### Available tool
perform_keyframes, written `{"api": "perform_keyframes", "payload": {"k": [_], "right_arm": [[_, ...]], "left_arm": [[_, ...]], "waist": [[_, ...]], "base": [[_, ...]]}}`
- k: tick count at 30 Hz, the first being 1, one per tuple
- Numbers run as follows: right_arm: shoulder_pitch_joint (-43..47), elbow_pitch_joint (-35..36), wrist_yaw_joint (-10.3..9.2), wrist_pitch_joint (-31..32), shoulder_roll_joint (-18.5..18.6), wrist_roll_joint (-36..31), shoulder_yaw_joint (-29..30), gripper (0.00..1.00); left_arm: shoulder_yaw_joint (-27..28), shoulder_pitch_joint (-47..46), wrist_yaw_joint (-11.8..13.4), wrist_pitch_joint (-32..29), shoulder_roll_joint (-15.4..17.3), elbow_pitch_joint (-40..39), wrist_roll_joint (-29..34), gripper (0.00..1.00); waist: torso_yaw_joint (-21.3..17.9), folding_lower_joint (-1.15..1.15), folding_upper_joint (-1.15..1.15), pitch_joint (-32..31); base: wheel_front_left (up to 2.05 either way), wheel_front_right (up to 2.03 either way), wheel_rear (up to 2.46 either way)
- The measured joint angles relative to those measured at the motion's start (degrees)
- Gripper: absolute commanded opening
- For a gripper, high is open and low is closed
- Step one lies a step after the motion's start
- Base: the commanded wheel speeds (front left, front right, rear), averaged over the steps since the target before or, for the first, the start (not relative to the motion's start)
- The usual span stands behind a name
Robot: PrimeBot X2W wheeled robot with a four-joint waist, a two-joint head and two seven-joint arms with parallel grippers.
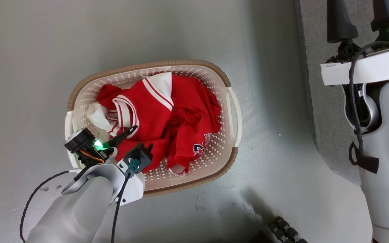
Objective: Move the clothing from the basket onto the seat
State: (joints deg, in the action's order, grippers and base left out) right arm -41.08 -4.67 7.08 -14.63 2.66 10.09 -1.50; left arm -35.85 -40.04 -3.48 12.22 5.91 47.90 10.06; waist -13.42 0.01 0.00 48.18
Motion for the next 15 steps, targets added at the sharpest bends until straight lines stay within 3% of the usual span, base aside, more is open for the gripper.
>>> {"api": "perform_keyframes", "payload": {"k": [15], "right_arm": [[-3.87, -2.91, 0.0, 0.0, 0.02, 2.03, -1.12, 1.0]], "left_arm": [[-4.39, -4.1, -0.81, -3.88, 1.76, 4.88, 5.17, 1.0]], "waist": [[-1.8, 0.0, 0.0, 3.02]], "base": [[0.0, 0.0, 0.0]]}}
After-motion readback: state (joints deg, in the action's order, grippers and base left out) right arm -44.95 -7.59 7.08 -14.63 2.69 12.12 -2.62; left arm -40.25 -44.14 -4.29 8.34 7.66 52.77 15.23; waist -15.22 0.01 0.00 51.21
